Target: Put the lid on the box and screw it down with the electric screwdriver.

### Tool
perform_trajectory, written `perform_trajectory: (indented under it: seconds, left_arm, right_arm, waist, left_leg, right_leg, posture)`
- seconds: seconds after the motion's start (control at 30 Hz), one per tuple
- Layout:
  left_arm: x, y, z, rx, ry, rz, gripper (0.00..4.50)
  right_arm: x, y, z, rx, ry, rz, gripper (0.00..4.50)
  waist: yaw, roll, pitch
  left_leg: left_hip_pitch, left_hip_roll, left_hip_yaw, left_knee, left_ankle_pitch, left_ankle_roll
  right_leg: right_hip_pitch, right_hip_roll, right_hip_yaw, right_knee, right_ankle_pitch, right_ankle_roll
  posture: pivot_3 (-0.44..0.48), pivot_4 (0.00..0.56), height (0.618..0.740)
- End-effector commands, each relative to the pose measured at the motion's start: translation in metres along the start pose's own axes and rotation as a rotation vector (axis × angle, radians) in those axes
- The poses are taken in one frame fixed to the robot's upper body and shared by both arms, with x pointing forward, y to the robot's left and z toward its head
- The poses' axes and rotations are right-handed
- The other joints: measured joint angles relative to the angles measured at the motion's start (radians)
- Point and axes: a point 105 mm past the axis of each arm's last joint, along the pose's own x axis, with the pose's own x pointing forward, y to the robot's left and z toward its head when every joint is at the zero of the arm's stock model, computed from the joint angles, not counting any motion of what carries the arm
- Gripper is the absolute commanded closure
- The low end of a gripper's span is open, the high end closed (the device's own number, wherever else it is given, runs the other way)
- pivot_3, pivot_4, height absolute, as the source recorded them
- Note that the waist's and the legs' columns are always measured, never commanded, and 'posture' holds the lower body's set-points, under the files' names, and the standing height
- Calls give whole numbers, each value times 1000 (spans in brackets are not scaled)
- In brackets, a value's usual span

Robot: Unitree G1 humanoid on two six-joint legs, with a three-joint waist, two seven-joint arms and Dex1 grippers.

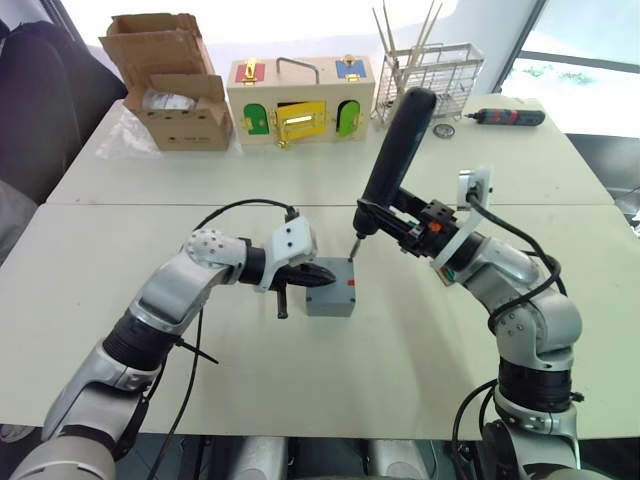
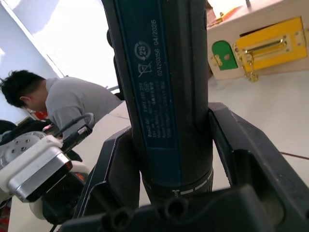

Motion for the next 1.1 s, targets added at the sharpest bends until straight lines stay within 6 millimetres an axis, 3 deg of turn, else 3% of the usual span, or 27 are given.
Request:
perform_trajectory:
  seconds: [0.03, 0.3, 0.5, 0.67, 0.83, 1.1]
  left_arm:
    - [-4, 1, -9, -17, 31, 13, 4500]
    - [-4, 1, -9, -17, 34, 13, 4500]
    - [0, -4, -19, -26, 73, 3, 4500]
    - [4, -8, -24, -57, 83, 1, 4500]
    - [6, -11, -27, -70, 79, 1, 4500]
    - [4, -13, -29, -77, 79, 6, 4500]
  right_arm:
    - [-1, 3, 15, -43, -72, 7, 2585]
    - [2, 11, -7, -134, 24, 48, 2585]
    - [8, 31, -30, -104, 66, 122, 2585]
    - [7, 40, -59, -44, 103, 110, 2585]
    - [7, 34, -66, -30, 107, 71, 2585]
    - [5, 24, -70, -41, 123, 55, 2585]
  waist:
    - [0, 0, 0]
    - [0, -1, -1]
    - [0, -2, -4]
    - [2, -3, -12]
    - [2, -4, -18]
    - [6, -5, -29]
  left_leg:
    - [0, 0, 0, 0, 0, 0]
    - [1, 0, 0, 0, 0, 0]
    - [4, 0, 0, 0, 0, 0]
    - [22, 1, -1, -5, -3, 5]
    - [35, 1, -1, -9, -9, 14]
    - [37, 2, -2, -14, -7, 11]
  right_leg:
    - [0, 0, 0, 0, 0, 0]
    - [1, 0, 0, 0, 0, 0]
    - [3, 0, 0, -1, 0, 0]
    - [21, 1, 0, -5, -1, 0]
    - [33, 2, 0, -10, -1, 0]
    - [36, 3, 1, -18, -1, 0]
  posture:
    - [0, 150, 735]
    - [0, 150, 735]
    - [0, 150, 735]
    - [0, 150, 735]
    - [0, 150, 735]
    - [0, 150, 735]
